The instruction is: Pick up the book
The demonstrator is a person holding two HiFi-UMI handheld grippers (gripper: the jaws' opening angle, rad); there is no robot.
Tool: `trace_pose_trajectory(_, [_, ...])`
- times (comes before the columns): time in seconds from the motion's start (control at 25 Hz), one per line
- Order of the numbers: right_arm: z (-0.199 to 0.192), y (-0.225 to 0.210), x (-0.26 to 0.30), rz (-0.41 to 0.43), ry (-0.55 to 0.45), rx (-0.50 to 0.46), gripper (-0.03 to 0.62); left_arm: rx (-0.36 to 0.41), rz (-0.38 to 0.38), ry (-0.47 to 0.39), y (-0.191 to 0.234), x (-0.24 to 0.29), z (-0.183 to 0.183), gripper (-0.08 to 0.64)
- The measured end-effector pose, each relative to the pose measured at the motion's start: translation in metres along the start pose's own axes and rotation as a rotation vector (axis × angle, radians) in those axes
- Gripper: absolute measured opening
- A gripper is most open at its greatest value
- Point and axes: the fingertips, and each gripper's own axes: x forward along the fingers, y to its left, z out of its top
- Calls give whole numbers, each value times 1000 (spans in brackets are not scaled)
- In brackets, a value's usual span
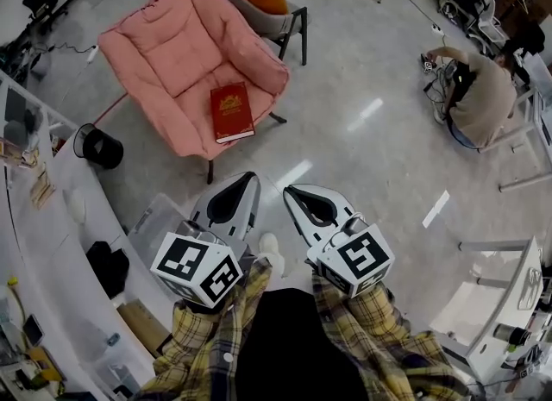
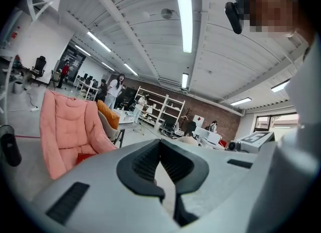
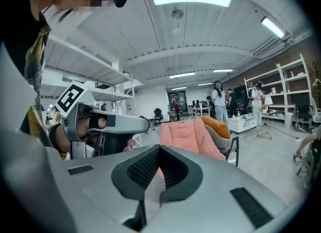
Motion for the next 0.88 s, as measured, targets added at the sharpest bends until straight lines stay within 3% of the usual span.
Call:
trace_pose_trajectory(0.52, [5, -47, 68, 19, 55, 36, 14, -33, 19, 54, 61, 51, 13, 5])
trace_pose_trajectory(0.88, [22, -116, 105, 113, 78, 19, 14, -43, 108, 15, 88, 117, 36, 5])
